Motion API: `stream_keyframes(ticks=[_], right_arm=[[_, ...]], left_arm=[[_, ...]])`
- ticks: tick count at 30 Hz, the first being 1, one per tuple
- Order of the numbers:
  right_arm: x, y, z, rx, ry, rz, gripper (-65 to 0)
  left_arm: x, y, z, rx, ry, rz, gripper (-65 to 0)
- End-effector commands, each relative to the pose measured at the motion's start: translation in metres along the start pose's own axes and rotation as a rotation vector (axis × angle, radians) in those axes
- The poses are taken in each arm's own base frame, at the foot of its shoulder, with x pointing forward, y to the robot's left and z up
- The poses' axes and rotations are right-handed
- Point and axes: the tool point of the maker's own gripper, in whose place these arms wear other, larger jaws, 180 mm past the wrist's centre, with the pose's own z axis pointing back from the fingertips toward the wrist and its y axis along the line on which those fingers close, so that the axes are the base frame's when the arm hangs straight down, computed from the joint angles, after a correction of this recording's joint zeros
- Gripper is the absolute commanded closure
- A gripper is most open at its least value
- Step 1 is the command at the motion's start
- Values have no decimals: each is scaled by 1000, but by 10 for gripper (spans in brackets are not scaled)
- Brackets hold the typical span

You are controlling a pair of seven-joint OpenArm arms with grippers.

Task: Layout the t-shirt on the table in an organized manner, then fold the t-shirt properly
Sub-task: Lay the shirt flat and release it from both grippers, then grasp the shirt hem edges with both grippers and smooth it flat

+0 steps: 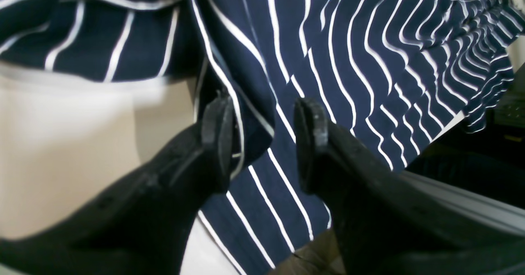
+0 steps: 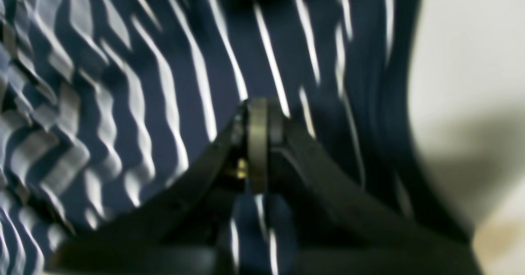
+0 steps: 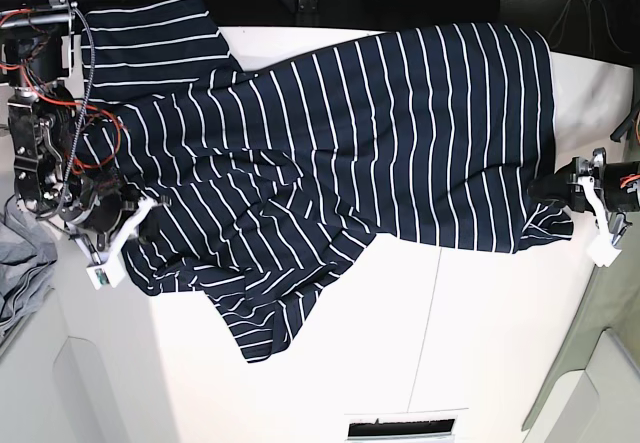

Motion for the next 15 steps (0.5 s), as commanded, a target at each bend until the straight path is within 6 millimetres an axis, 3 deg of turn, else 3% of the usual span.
stream_keyframes(ticks=[1,3,4,9,13,15], right_arm=[[32,-1,3,-6,-85,20,-161],[46,8,-2,-6,-127,40,-271],[51,10,-5,-16,-144,42,-289],[57,13,-30,-89,-184,51,-290],[44,23,-54,-69,-167,18,-288],[35,28,-63,-58,-144,0,-233]], left_arm=[[30,2,15,11,-83,-34,-267],[41,6,17,41,-116,-61,-267],[47,9,18,62,-133,-79,-267],[57,21,12,161,-148,-173,-311],[53,16,-6,167,-142,-199,-317],[49,14,-18,172,-135,-212,-316]])
